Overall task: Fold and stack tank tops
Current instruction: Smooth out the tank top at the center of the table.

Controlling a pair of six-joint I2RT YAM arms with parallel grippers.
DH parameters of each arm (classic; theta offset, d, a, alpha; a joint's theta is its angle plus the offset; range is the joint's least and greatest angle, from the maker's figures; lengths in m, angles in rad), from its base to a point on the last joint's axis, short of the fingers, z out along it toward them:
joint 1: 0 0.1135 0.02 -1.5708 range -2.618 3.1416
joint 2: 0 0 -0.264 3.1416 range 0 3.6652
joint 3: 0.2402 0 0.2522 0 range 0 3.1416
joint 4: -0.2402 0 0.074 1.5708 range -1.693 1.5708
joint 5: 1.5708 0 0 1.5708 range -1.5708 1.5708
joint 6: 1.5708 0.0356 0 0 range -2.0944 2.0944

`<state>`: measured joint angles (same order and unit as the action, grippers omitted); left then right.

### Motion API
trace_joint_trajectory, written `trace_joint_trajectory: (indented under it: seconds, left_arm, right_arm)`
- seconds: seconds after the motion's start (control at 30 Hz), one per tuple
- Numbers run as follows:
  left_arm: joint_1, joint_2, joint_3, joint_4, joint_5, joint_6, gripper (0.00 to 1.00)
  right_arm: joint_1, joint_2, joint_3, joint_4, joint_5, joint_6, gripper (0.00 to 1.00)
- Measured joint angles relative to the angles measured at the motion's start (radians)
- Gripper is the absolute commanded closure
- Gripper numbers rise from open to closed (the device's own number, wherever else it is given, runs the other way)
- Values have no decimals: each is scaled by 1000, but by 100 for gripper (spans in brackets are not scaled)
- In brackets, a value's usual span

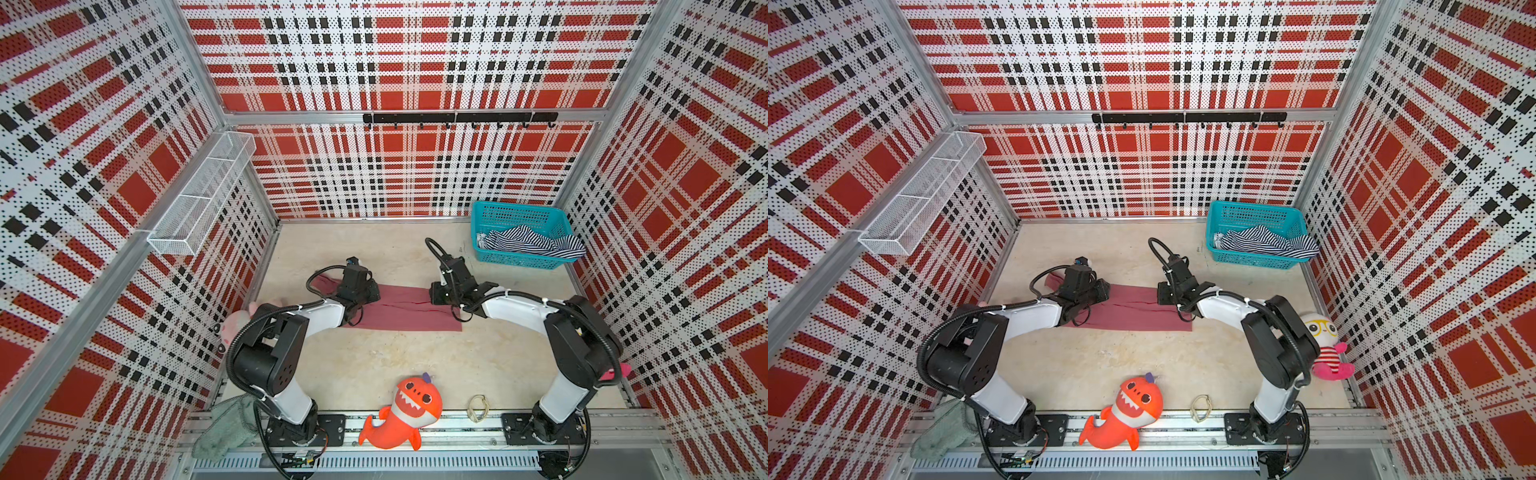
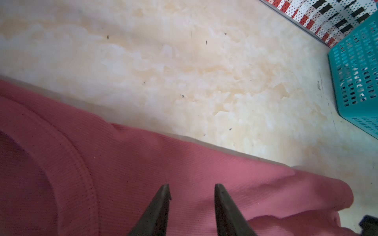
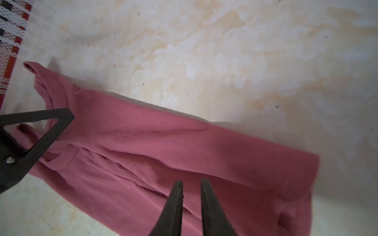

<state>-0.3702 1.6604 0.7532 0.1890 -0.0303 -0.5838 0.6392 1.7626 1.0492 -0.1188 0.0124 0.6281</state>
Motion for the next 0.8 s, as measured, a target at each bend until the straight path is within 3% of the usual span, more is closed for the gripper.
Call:
trace_joint_trajectory:
  seconds: [0.27,0.53,0.8]
  left_arm:
    - [10,20,-114,126,11,-67,52]
    - [23,31,-135,195,46,-88,52]
    - [21,27,-135,191,47,-89,52]
  right_arm:
    - [29,2,-86,-34,122,110,84]
    - [-49,-126,-250,-26,163,140,84]
    - [-73,-190,-169,-136,202,89,83]
